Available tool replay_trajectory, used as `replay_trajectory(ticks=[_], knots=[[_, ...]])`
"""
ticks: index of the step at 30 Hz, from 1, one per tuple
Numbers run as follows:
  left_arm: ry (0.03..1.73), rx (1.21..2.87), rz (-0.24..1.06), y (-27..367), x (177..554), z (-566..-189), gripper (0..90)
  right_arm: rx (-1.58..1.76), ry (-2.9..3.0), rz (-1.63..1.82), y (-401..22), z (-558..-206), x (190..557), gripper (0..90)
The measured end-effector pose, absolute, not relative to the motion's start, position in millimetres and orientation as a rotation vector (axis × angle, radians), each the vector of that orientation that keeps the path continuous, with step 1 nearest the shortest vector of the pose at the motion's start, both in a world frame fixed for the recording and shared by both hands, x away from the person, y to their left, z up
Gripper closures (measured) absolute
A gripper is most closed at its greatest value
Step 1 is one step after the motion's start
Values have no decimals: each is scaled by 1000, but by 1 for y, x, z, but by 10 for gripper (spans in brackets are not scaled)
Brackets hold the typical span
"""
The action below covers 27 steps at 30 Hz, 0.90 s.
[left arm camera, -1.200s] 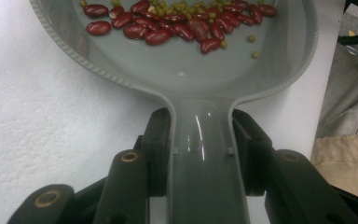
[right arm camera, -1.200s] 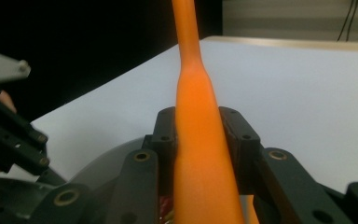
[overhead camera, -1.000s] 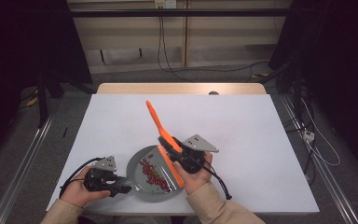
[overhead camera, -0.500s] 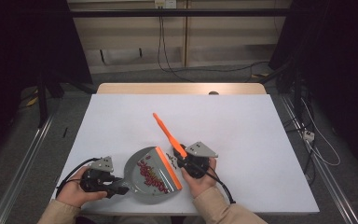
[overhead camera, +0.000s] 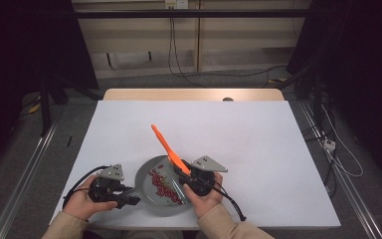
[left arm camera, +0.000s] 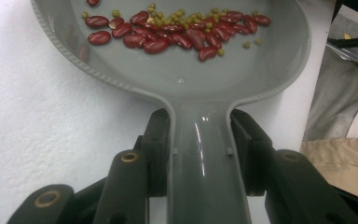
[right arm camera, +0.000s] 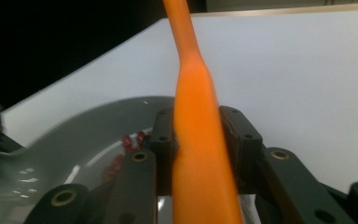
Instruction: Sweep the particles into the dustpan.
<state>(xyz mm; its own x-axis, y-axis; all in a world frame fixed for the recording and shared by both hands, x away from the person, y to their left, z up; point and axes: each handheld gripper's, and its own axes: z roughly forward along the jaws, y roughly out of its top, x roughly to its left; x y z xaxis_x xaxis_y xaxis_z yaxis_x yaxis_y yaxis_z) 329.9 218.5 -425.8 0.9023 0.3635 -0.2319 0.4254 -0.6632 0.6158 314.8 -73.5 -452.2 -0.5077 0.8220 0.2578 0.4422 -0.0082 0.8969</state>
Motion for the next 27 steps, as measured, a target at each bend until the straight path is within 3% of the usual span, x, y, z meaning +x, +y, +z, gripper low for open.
replay_trajectory(ticks=[9, 17, 22, 27], knots=[[565, 2358, -122, 220, 330, -429, 628, 1273, 1945, 1605, -56, -442, 318, 700], [567, 2374, -122, 219, 329, -432, 628, 1241, 1829, 1552, -95, -421, 329, 699], [565, 2376, -127, 219, 329, -434, 628, 1271, 1847, 1426, -117, -436, 335, 700], [567, 2364, -123, 222, 328, -429, 628, 1223, 1908, 1325, -114, -449, 340, 699]])
